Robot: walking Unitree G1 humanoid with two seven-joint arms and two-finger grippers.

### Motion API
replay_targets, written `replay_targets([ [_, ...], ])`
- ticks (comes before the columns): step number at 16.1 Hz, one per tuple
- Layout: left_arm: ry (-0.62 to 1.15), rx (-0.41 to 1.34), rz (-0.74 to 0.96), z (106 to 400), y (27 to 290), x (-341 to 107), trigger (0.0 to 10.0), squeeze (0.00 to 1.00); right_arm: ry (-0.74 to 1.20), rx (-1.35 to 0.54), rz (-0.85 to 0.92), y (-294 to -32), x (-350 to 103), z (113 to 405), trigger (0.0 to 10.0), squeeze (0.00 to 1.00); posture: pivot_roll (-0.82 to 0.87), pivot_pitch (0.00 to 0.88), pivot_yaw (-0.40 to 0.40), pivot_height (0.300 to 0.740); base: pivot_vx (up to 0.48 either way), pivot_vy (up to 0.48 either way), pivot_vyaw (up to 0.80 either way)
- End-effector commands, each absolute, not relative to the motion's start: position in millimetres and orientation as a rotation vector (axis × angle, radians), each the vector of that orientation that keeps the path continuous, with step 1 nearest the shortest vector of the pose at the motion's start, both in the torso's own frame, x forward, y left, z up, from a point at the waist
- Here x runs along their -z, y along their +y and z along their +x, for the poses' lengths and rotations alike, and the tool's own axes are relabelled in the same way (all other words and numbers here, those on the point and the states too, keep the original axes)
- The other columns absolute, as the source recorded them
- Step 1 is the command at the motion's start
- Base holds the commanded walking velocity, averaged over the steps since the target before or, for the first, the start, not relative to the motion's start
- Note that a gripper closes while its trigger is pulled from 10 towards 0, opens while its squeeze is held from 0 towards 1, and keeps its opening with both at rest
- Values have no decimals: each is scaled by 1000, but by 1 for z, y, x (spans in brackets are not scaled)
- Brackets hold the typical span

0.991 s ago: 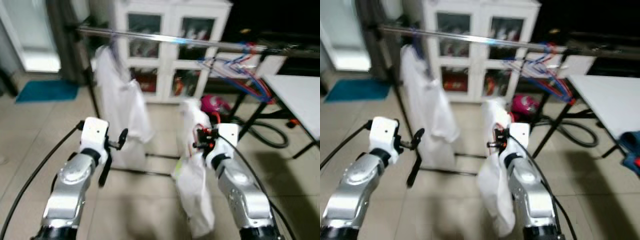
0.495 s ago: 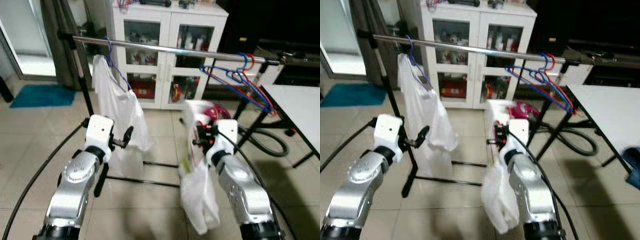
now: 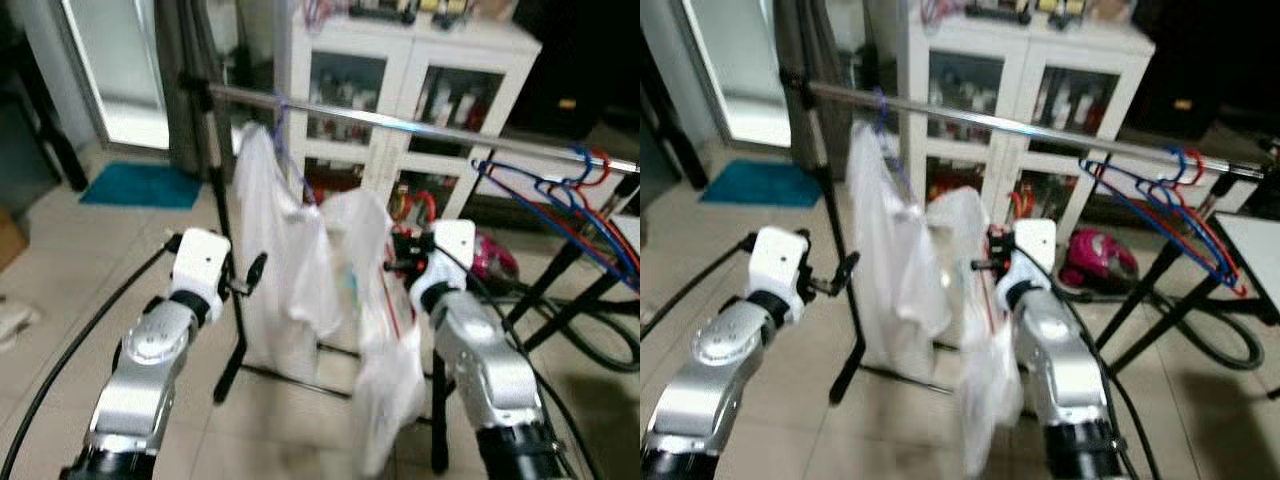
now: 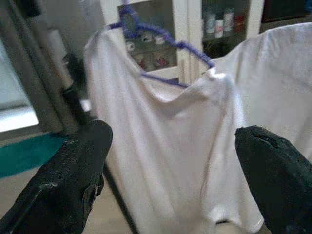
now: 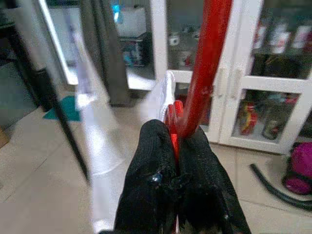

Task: Hang hanger

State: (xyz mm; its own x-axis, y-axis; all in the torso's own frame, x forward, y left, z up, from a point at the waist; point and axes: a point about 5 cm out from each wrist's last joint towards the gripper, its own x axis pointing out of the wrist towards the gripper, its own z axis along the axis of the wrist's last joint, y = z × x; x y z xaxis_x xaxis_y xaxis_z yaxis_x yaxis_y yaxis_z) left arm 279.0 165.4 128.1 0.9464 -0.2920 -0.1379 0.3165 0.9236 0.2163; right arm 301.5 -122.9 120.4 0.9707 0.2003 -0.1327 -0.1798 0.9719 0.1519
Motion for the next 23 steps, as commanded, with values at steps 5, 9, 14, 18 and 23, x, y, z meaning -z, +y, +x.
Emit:
replay_targets([
  [5,72,413,252,279,151,-135,10000,655,52,-156,105,-134,-145,311,10000,0,129,0,-55,740,360,0,-506],
  [9,62,447,254,278,146,-137,10000,639,2,-163,53,-134,-160,319,10000,0,123,0,-49,740,326,0,-105],
  [14,10,558,225,272,135,-149,10000,565,-27,-126,26,-138,-176,340,10000,0,129,0,-55,740,0,0,0],
  [18,52,749,215,262,124,-155,10000,153,85,-76,16,-144,-177,374,10000,0,138,0,-58,740,0,0,0],
  [23,55,822,212,260,123,-165,10000,0,161,-45,58,-149,-180,398,10000,0,143,0,-60,740,0,0,0],
])
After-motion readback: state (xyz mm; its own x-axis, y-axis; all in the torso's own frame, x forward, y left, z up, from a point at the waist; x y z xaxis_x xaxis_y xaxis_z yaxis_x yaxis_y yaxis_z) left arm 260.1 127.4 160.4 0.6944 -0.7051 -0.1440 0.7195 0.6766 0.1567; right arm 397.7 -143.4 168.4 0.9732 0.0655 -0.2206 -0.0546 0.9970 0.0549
